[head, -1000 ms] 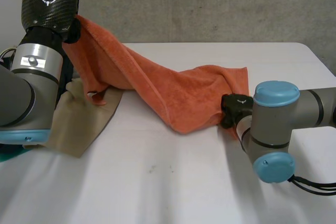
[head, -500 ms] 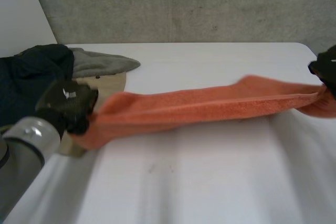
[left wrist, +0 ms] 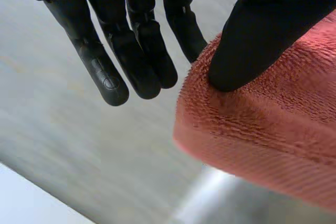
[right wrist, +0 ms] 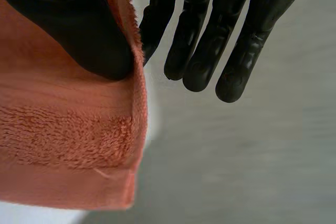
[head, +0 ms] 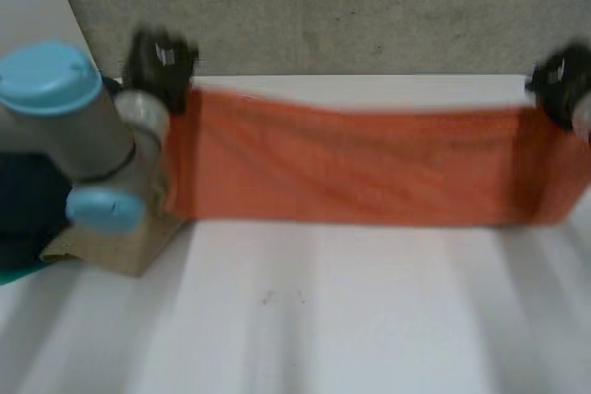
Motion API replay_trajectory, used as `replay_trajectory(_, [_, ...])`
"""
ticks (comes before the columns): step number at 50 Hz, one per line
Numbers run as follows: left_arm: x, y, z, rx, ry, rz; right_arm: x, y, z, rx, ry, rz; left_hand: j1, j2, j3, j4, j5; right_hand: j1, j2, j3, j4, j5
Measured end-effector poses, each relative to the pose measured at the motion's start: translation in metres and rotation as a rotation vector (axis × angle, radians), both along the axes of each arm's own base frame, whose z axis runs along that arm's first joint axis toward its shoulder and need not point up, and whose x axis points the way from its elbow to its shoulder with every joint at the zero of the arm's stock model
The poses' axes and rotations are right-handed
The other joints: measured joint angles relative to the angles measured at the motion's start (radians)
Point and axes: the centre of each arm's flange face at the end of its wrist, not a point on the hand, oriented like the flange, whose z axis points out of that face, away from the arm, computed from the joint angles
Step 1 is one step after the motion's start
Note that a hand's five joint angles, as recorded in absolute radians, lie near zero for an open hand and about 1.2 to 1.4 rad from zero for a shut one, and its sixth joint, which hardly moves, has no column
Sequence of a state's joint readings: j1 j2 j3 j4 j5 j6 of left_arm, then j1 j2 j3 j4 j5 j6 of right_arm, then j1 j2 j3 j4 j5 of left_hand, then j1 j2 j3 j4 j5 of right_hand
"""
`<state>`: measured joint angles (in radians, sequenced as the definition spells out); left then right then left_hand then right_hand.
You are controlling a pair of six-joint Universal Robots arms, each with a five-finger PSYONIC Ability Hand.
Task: Fold the laundry.
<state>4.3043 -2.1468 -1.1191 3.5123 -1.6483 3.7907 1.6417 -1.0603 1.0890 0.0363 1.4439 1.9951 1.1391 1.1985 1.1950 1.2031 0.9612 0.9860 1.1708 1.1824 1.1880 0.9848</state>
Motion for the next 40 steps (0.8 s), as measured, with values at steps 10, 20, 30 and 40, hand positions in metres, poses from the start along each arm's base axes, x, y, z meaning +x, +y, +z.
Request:
replay_trajectory(10, [0.001, -0.026, 0.129, -0.691, 0.190, 0.010, 0.021, -0.028, 0.127, -0.783, -0.172, 0.096, 0.000, 0.000, 0.000, 0.000, 0.000, 0.001, 0.007, 0.000, 0.000, 0.007])
replay_trajectory(20, [0.001, -0.028, 0.073, -0.536, 0.141, -0.014, 0.027, -0.025, 0.094, -0.671, -0.215, 0.139, 0.000, 0.000, 0.000, 0.000, 0.000, 0.006, 0.007, 0.000, 0.000, 0.013])
replay_trajectory(30, [0.005, -0.007, -0.054, -0.161, 0.010, -0.038, 0.031, -0.016, -0.022, -0.293, -0.245, 0.132, 0.000, 0.001, 0.000, 0.000, 0.000, 0.006, 0.006, 0.000, 0.000, 0.013])
replay_trajectory(40, [0.020, 0.036, -0.121, 0.179, -0.117, -0.045, 0.018, 0.025, -0.093, 0.093, -0.236, 0.067, 0.000, 0.001, 0.000, 0.000, 0.000, 0.006, 0.007, 0.000, 0.000, 0.013])
